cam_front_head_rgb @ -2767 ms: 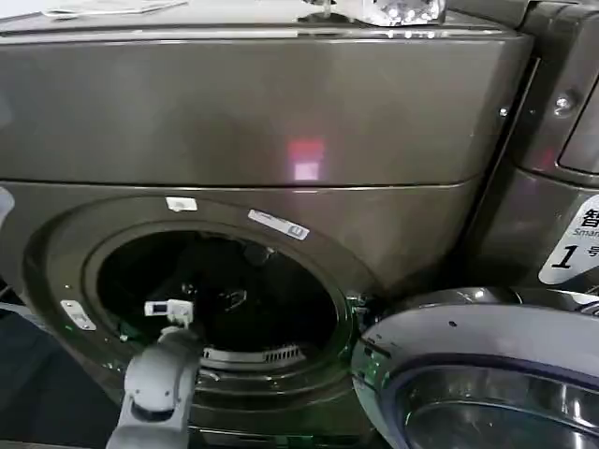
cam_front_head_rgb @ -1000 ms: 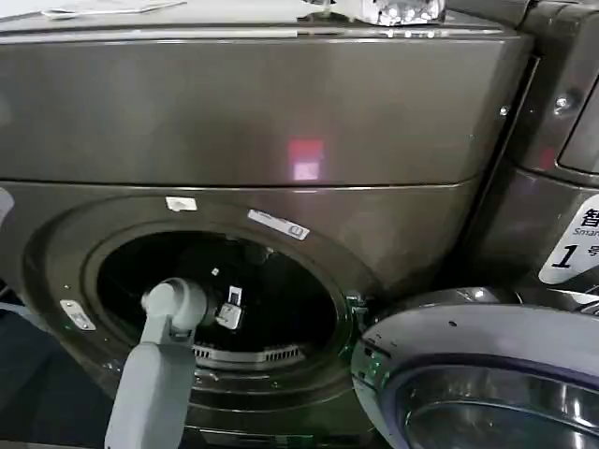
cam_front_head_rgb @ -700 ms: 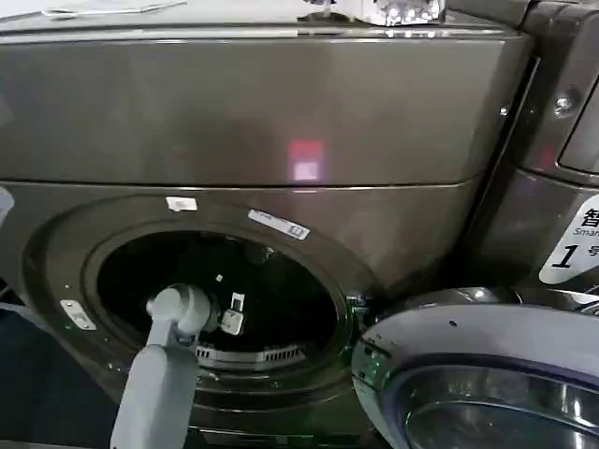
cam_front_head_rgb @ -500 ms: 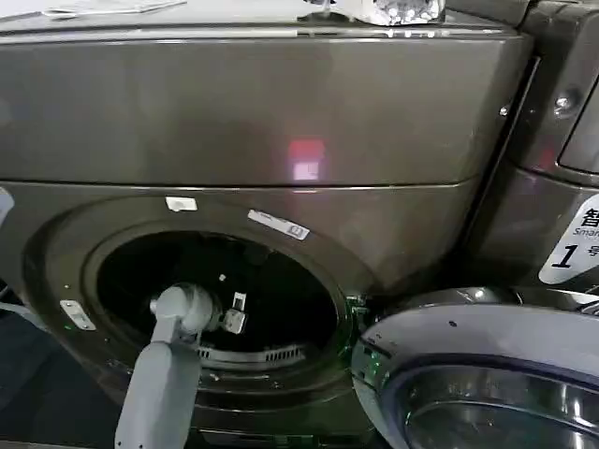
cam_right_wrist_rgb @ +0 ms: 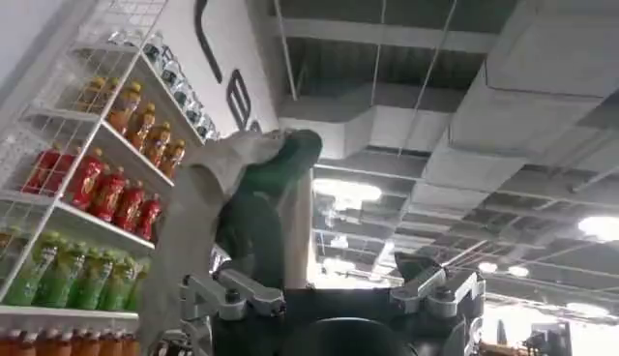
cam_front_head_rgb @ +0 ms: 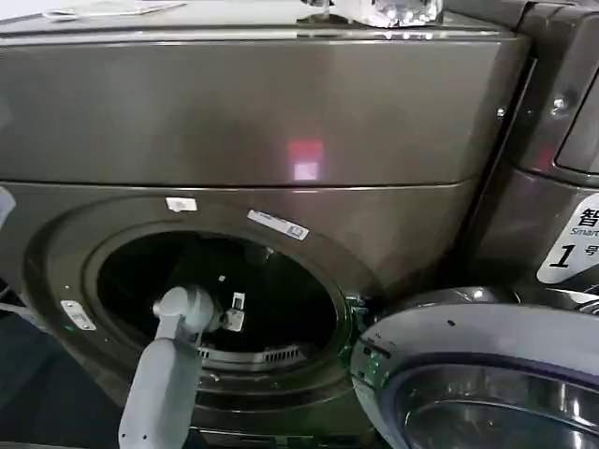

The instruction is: Grasp the clothes from the dryer.

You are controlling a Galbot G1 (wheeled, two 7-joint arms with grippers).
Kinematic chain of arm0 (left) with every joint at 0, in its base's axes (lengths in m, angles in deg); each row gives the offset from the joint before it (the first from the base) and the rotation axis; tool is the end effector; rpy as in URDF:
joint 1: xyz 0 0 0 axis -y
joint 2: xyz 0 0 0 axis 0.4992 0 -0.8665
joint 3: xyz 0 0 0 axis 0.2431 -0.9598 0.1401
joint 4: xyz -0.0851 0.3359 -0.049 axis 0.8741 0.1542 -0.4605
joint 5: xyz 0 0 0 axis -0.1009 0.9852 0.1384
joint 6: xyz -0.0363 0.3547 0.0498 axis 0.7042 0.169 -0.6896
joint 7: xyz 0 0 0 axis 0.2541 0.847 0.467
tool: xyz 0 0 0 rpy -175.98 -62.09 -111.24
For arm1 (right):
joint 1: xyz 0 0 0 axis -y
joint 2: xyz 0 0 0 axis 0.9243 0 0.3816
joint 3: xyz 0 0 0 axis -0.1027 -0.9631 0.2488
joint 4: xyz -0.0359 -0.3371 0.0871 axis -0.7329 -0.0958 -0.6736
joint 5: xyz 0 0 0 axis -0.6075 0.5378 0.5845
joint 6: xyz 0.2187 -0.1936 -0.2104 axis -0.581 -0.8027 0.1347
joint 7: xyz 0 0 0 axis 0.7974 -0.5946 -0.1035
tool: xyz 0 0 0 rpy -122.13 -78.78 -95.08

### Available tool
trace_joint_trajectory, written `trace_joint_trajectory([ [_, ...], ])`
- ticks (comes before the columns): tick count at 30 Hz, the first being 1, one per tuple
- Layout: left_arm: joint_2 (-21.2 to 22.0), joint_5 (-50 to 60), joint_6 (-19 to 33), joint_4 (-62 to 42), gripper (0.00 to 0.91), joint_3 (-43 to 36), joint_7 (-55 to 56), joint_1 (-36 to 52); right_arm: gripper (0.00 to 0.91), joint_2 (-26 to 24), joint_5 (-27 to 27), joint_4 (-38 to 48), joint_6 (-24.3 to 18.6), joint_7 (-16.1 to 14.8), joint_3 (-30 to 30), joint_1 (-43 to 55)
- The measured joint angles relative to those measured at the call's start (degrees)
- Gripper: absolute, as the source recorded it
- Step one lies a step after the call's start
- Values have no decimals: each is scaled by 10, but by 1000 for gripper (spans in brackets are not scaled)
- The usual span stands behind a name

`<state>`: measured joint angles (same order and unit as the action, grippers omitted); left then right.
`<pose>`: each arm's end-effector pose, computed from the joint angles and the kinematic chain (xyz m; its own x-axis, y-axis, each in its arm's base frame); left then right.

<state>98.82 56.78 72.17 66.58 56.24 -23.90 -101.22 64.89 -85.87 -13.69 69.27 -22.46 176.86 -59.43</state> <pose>0.4617 0.0474 -0.2455 -0.4318 0.1994 0.8797 0.8741 -0.1482 0.4626 -0.1252 -0.5054 0.0154 -0.1609 0.8613 -0.4820 0.9761 0.0666 -0.2067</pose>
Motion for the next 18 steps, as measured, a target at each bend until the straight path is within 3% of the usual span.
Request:
trace_joint_trajectory([
  [18, 0, -26, -50, -8, 0, 8, 32, 7, 907, 0, -1, 2, -1, -1, -3, 1],
])
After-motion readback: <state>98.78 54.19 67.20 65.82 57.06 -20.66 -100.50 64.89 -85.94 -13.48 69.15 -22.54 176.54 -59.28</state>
